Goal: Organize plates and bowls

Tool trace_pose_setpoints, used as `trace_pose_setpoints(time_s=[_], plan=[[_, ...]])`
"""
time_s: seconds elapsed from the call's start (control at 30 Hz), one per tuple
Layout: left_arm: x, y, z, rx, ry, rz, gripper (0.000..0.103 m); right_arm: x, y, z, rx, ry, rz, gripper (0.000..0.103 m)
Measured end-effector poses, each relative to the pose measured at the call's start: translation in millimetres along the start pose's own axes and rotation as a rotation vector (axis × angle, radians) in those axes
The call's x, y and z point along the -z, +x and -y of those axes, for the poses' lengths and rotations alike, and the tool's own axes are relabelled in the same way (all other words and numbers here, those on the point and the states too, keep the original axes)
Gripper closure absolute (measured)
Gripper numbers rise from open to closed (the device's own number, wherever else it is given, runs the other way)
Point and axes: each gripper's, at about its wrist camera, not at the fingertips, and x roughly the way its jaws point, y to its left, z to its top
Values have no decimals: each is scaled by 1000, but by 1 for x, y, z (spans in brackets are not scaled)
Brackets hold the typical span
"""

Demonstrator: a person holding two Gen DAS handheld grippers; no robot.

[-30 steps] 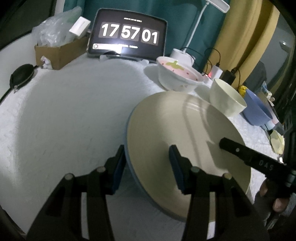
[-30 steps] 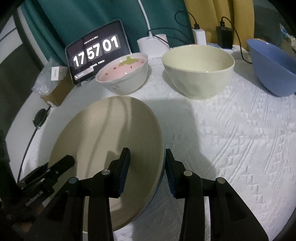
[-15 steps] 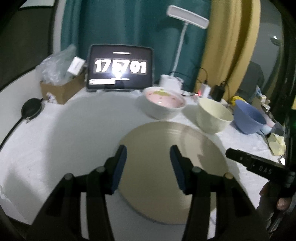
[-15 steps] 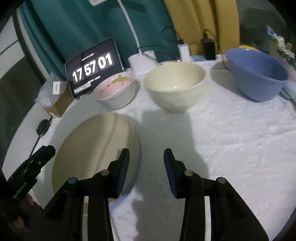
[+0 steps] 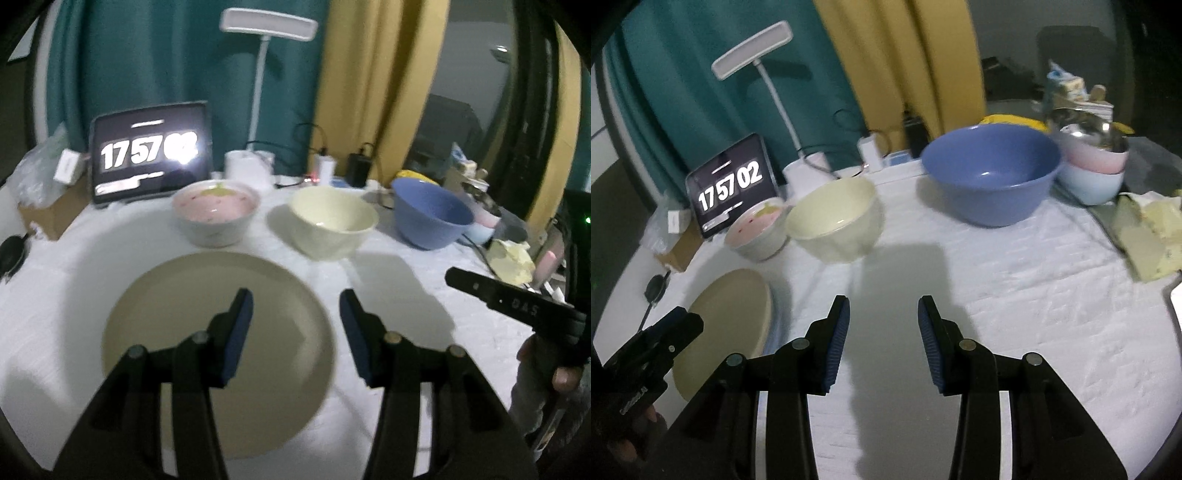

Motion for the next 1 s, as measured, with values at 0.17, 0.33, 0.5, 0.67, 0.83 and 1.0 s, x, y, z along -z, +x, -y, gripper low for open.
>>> trace_pose_setpoints(time_s=[0.17, 0.33, 0.5, 0.67, 0.83, 1.0], plan=[[-7, 9, 30, 45, 35, -5, 53, -4, -13, 23, 33, 6, 25, 62], [-16, 18, 54, 83, 58, -9, 52, -13, -21, 44, 67, 7, 51, 62], [-26, 30, 75, 112, 69, -25, 52, -23, -28, 60, 101, 18, 61, 62], [-38, 39, 91, 133, 66, -22, 52, -34, -34, 66, 129, 1, 74, 62], [-49, 48, 109, 149, 90, -18, 52, -49, -36, 74, 151, 8, 101, 62], [-58, 63, 124, 166, 95, -12, 52, -63, -32, 87, 173, 26, 123, 62]])
